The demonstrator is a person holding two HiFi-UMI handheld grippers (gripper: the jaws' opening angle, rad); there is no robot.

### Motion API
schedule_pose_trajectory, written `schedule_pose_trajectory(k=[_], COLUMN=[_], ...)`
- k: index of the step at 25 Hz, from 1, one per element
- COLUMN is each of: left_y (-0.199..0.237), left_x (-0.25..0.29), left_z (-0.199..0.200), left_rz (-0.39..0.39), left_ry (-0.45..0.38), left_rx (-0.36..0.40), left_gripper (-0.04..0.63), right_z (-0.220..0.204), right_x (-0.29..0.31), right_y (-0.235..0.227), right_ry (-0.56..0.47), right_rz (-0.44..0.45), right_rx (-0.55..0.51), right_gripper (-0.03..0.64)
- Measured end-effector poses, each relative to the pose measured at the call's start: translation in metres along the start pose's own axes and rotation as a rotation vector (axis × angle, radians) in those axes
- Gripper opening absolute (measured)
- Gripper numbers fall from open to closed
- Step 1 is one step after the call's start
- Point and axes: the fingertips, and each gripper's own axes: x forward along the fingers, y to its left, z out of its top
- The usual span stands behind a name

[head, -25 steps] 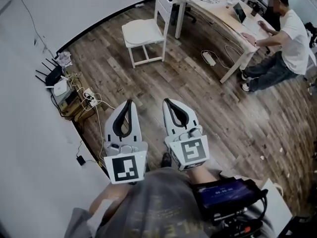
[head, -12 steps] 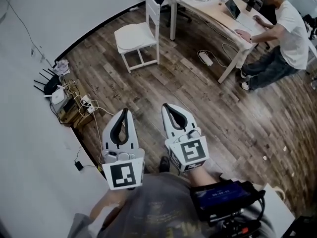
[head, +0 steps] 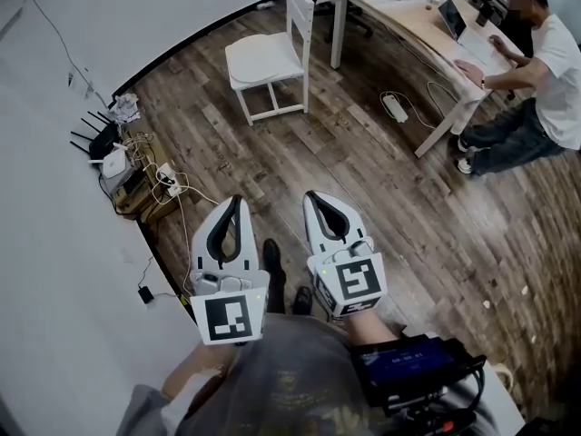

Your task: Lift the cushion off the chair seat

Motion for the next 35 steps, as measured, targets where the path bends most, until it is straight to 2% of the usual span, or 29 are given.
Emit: schedule_pose_trajectory(k=[10,22,28,35], left_y=[0.041,0.138,0.161,0.168], left_x=[0.077,0.172,0.202,0.231], left_z=[-0.013,0.015,0.011,-0.001], left_rz=[-0.015,0.014,0.016,0.004], left_ry=[-0.009,-0.145,-0.157,-0.122], left_rx=[-0.039,-0.085,-0.091,-0.107], left_gripper=[0.006,0.006,0.006,0.006], right_z=[0.003,0.060,0.070,0.071], right_x=[0.087,0.217,0.255,0.278], right_y=[-0.023,-0.041,-0.048,-0.059], right_ry=[0.021,-0.027,-0.038,-0.022], right_rz=[-0.001,-0.013,-0.020,-0.030], right_rx=[-0.003,-0.059,-0.075,-0.087], right_gripper=[0.008,0.008,0.008,0.008])
